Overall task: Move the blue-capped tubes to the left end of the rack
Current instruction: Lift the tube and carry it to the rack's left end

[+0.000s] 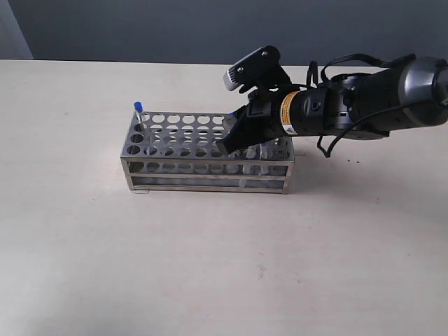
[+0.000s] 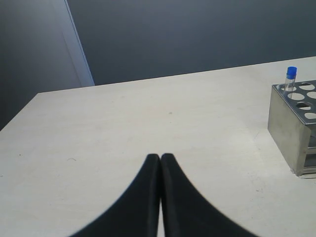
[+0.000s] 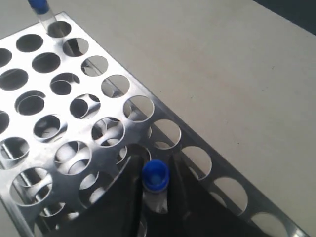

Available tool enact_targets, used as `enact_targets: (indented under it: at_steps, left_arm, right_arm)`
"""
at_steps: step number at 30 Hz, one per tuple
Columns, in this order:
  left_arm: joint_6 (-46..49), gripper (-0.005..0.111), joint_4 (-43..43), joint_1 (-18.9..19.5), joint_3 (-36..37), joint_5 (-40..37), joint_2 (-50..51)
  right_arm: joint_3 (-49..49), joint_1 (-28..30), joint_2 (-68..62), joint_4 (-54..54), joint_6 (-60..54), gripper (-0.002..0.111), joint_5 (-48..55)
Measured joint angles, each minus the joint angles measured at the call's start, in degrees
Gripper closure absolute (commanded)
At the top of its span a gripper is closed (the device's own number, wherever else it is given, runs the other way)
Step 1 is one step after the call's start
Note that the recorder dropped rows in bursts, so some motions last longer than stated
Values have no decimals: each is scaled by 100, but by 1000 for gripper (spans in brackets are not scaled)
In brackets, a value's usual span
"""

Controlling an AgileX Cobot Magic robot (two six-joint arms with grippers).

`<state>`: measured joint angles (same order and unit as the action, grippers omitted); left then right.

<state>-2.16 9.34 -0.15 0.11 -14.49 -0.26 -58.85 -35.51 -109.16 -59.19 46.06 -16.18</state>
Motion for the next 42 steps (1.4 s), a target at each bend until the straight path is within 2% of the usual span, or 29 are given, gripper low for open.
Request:
enact_targets:
  at_steps: [12,18,25,30,42]
  left_arm:
    - [0,106,0,0,0,0,0]
    - [0,106,0,0,0,0,0]
    - [0,106,0,0,0,0,0]
    - [0,106,0,0,0,0,0]
    - [0,106,0,0,0,0,0]
  right_arm:
    - [0,0,441,-3,0,106,11]
    - [-152,-39,662,-17,-9,106,-394]
    - [-1302,-843,448,-62,-9,106,-291]
    - [-1716,-1303,-133,-72,13,106,-239]
    - [-2258,-1421,-845,-72,24,106,-51]
